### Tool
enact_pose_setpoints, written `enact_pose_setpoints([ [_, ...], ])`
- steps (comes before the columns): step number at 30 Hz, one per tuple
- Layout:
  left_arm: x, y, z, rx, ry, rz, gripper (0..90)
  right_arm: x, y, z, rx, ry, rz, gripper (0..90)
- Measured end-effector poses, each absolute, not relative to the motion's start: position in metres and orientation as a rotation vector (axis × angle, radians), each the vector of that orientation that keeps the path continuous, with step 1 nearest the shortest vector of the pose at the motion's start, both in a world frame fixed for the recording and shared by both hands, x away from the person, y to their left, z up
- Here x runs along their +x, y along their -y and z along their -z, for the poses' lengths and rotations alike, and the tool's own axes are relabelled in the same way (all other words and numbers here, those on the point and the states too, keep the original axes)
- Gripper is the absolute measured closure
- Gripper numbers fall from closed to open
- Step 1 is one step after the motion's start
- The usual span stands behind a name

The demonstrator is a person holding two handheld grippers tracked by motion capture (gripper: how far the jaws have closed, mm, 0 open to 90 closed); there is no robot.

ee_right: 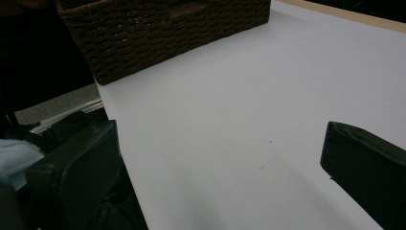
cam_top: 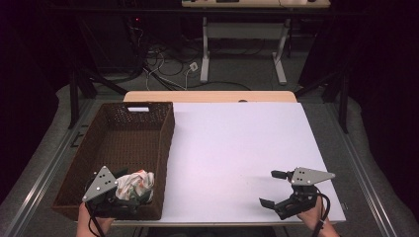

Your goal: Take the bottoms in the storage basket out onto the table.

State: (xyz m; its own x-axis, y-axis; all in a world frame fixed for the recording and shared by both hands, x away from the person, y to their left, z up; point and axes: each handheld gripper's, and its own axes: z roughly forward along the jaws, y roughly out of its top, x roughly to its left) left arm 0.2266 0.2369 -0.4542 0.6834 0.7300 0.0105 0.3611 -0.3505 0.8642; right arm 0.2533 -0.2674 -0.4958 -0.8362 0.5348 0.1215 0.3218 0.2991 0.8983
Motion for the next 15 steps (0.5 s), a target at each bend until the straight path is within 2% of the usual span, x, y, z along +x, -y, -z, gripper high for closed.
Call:
enact_pose_setpoints([
  [15, 0.241, -0.236, 0.442, 2.044, -0.906, -0.438, 0.0, 0.254, 0.268, 0.496, 0.809, -2.356, -1.556, 0.0],
])
